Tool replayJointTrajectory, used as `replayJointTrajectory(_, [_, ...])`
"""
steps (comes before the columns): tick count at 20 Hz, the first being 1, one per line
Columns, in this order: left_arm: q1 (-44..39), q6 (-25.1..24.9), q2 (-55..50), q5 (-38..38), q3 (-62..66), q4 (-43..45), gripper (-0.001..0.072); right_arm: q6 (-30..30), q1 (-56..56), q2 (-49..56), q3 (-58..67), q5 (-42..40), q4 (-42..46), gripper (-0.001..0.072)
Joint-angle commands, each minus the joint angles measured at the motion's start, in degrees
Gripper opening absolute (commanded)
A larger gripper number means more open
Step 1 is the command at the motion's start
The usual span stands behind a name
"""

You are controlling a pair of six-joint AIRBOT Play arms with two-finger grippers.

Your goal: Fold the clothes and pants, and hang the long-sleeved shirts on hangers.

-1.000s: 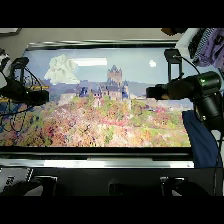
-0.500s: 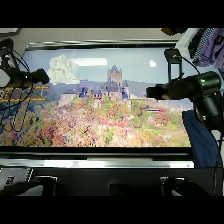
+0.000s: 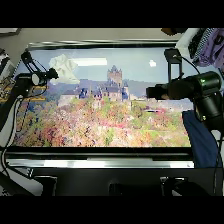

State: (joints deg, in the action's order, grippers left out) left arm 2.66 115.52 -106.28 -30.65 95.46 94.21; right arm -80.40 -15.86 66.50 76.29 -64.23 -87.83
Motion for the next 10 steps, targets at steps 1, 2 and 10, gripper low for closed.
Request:
replayJointTrajectory(1, [0.3, 0.2, -8.3, 3.1, 7.0, 0.1, 0.072, 0.0, 0.0, 0.0, 0.0, 0.0, 0.1, 0.0036])
replayJointTrajectory(2, [0.3, -0.3, -9.8, 3.1, 8.6, 0.2, 0.072, 0.0, 0.0, 0.0, 0.0, 0.0, 0.1, 0.0036])
replayJointTrajectory(10, [0.5, -3.3, -16.2, 1.7, 14.2, 2.1, 0.0598, 0.0, 0.0, 0.0, 0.0, 0.0, 0.1, 0.0036])
